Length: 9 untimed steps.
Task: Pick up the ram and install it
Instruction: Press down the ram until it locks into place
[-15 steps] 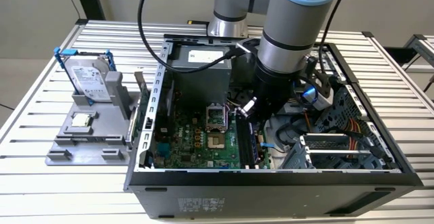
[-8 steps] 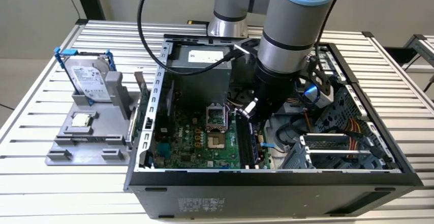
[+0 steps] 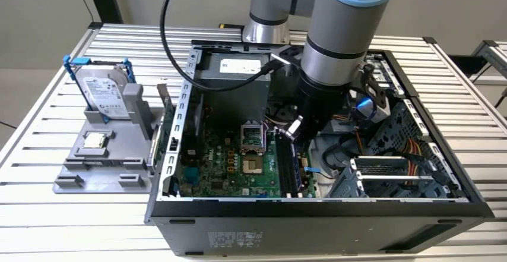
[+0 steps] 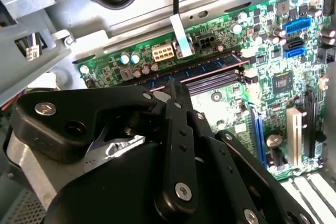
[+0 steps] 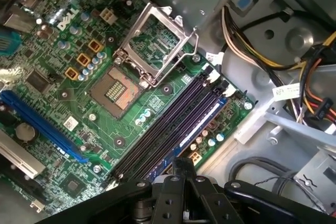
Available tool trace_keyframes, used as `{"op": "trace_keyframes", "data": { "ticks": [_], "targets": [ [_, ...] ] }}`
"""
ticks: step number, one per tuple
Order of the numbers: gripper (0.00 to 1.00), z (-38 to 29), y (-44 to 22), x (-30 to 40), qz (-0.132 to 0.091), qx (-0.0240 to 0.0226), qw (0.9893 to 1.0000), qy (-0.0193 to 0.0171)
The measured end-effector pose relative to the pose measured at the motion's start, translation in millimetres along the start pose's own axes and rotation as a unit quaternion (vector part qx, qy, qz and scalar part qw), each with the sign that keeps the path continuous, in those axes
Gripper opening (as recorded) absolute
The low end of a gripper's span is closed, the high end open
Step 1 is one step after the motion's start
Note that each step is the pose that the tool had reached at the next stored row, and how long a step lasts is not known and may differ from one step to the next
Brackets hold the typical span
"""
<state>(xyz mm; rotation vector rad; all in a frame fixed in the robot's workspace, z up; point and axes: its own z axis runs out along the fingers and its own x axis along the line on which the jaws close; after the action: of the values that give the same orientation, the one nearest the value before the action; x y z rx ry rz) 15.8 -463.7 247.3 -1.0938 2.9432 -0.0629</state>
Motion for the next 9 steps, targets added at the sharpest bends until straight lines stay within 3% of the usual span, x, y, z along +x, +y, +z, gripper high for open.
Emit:
{"op": "trace_keyframes", "data": {
  "ticks": [9],
  "targets": [
    [0.0,0.0,0.0,-0.1,-0.039,-0.013,0.9991,0.014]
  ]
}}
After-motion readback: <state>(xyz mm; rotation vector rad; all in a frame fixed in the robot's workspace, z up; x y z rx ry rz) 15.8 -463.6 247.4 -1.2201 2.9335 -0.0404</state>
